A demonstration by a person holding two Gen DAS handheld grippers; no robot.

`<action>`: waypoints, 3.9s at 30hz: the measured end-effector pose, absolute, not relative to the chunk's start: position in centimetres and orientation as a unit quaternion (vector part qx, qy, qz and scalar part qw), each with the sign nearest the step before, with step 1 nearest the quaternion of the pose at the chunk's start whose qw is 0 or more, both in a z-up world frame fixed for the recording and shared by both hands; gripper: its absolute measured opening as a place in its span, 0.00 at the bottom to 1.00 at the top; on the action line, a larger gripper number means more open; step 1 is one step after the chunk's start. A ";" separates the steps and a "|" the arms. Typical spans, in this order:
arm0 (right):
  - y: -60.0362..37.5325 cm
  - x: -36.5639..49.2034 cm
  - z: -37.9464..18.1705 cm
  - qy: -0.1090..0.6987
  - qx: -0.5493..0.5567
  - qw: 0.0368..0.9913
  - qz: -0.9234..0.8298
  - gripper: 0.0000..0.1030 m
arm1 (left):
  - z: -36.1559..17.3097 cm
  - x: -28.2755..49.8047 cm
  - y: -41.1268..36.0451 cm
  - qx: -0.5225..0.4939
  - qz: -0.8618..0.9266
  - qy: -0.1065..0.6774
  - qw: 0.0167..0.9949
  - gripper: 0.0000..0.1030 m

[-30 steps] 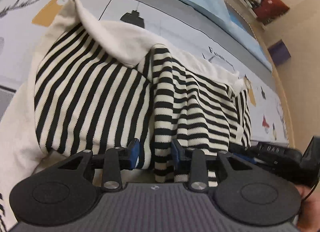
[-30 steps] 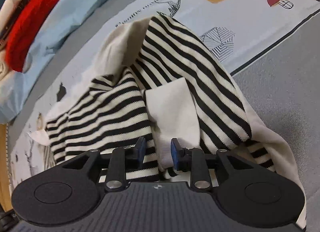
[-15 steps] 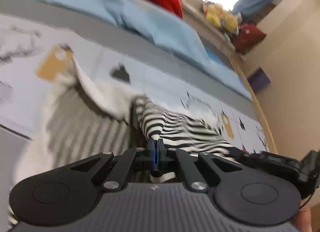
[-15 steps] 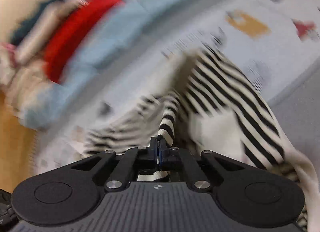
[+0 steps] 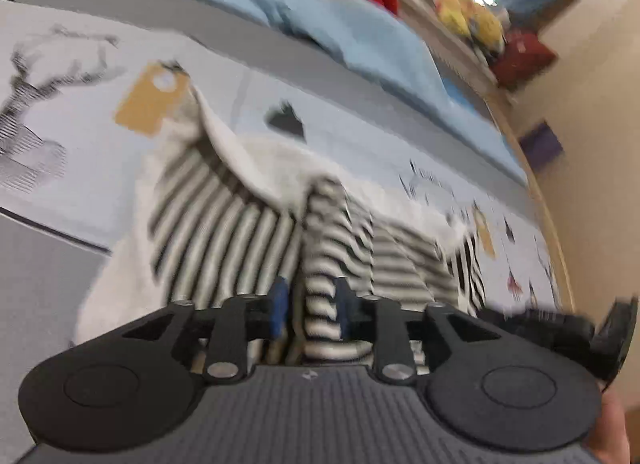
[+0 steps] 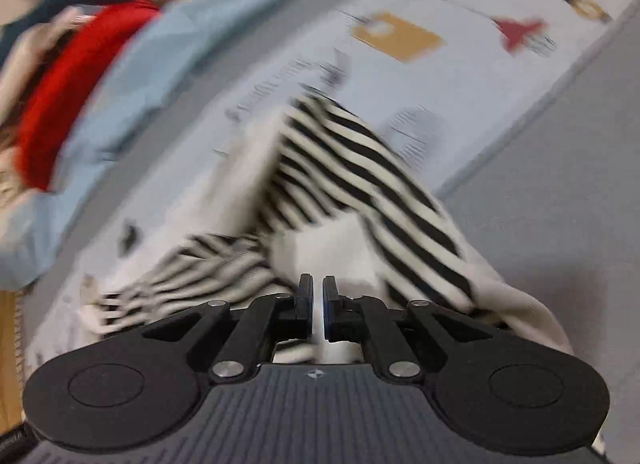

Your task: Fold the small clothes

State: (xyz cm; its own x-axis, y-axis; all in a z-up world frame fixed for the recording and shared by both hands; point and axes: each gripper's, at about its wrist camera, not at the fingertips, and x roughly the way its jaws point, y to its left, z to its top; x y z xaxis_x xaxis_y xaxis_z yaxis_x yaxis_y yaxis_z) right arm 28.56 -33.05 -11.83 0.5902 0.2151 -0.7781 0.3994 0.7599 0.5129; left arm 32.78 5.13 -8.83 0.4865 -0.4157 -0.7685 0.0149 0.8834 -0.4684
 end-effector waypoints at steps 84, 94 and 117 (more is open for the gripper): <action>-39.7 6.1 -14.9 0.579 0.210 0.788 0.004 0.28 | -11.5 12.2 11.4 -0.146 -0.054 0.634 0.758 0.40; -39.6 5.7 -13.4 0.544 0.207 0.812 0.029 0.08 | -7.9 11.2 10.4 -0.111 -0.085 0.584 0.799 0.06; -47.0 -7.5 2.3 0.356 0.386 0.848 0.077 0.06 | 9.5 0.9 14.4 -0.174 -0.202 0.434 0.860 0.03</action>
State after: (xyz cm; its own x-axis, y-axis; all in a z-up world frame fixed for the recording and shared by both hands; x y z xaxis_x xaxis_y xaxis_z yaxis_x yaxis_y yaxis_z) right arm -7.52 -46.97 2.33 0.7345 0.4049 -0.5445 0.1445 0.6907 0.7085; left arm 0.85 14.37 9.54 0.5410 -0.4993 -0.6767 0.1968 0.8575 -0.4754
